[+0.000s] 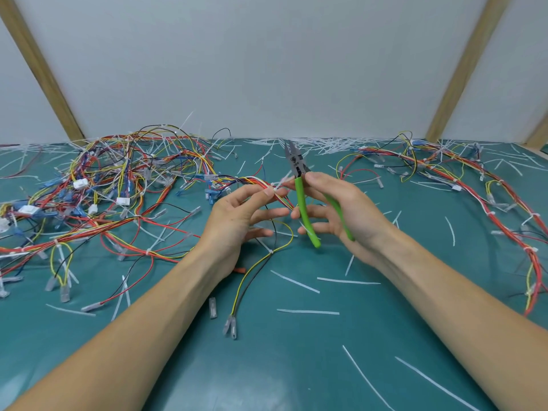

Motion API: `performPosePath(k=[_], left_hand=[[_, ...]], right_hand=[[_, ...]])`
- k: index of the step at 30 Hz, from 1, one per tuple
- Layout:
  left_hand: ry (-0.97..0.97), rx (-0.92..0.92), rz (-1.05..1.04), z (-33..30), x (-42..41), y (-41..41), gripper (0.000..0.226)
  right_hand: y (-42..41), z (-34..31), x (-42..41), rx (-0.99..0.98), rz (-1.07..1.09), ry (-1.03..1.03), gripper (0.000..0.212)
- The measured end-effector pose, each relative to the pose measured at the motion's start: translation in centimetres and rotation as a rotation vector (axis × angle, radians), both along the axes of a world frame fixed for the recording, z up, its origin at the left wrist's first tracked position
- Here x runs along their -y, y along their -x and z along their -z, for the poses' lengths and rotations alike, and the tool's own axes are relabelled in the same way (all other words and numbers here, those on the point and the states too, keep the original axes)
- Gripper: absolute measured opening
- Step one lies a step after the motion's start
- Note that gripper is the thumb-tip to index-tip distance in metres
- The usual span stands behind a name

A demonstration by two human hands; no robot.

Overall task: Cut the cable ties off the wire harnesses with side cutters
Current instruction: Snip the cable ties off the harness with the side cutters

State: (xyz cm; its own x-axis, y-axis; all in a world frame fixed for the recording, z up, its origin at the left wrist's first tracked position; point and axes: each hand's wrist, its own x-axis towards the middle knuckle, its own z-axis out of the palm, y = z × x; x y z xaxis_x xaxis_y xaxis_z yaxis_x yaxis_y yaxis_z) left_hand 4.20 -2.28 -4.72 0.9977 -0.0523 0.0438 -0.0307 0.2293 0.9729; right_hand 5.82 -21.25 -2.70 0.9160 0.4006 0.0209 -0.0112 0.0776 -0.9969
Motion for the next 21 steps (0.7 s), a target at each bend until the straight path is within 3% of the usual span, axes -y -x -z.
performPosePath(k=[8, 16, 21], left_hand=[[0.022, -0.028, 0.025, -0.04, -0.01, -0.04, 0.006], [0.017, -0.009, 0.043, 0.28, 0.08, -0.23, 0.013], [0.007, 0.017, 0.023, 0.38, 0.11, -0.26, 0.008]], right_hand=[[-0.48, -0.34, 0.55, -0.094, -0.111, -0.371, 0.026], [-0.54, 0.45, -0.26, -0.055, 0.066, -0.175, 0.023], [-0.27, 0.54, -0.3, 0.025, 0.051, -0.046, 0.018]])
